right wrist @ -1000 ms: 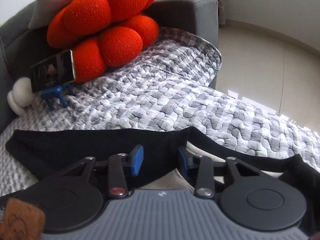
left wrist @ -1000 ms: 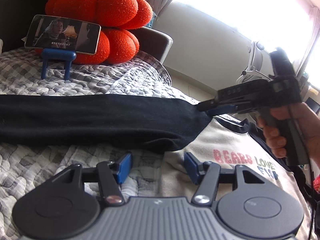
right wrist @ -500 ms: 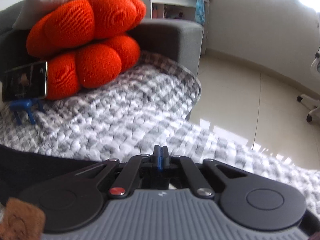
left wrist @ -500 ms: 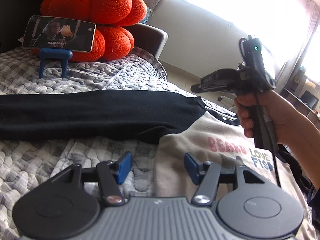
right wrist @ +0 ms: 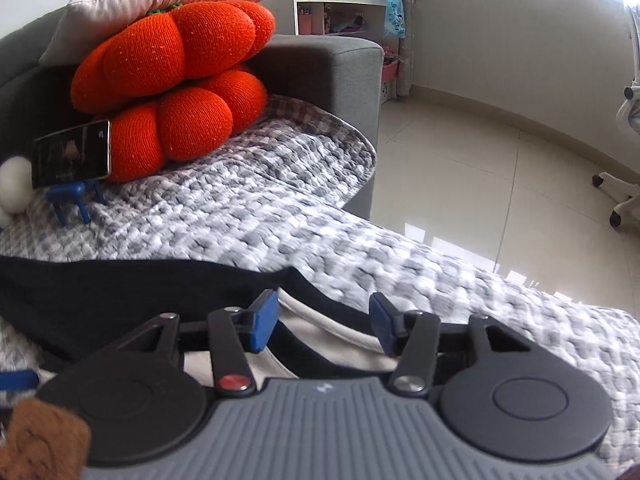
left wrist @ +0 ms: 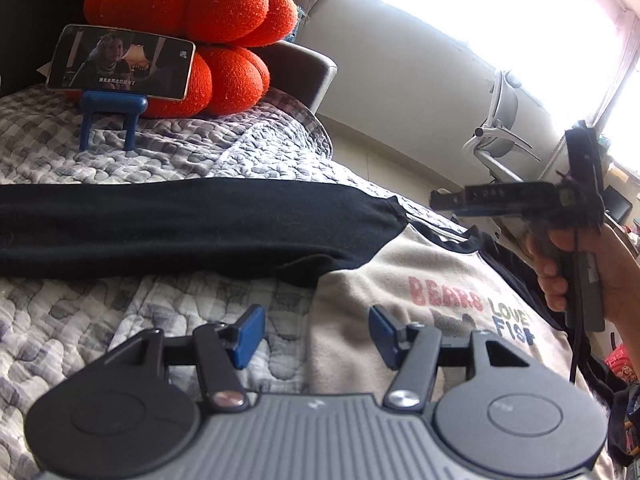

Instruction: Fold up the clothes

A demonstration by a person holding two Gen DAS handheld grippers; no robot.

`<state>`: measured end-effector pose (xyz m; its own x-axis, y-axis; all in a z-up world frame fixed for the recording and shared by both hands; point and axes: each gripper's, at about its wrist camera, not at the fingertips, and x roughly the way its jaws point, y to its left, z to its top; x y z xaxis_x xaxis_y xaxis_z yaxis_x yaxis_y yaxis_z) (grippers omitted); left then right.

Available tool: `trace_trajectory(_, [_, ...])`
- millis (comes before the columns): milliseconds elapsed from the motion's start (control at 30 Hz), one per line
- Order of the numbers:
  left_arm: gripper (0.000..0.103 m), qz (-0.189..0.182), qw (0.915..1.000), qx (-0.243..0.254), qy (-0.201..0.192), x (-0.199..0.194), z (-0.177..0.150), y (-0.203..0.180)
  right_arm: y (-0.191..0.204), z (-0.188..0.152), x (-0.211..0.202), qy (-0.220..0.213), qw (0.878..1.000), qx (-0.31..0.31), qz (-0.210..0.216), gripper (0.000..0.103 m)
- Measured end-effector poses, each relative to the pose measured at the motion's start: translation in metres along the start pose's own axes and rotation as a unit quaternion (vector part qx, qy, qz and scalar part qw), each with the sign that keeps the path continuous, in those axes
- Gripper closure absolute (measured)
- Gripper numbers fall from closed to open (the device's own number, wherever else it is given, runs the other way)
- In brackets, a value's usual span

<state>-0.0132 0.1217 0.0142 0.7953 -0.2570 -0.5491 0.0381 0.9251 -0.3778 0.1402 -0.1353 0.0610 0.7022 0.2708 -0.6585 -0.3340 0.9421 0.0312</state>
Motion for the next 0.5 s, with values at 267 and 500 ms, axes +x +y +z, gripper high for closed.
trace_trajectory(267, [0.044,0.005,1.0000,0.004,0.000,-0.002,0.003,-0.010,-0.085,-0.051,-0.037,0.016,0.996,0.067,-0.050,0.048])
trace_trajectory(500, [0.045,0.021,0.9997,-0.003,0.008,0.025,0.009,-0.015,-0.085,-0.071,-0.026,0.005,0.998,0.021,-0.054,0.073])
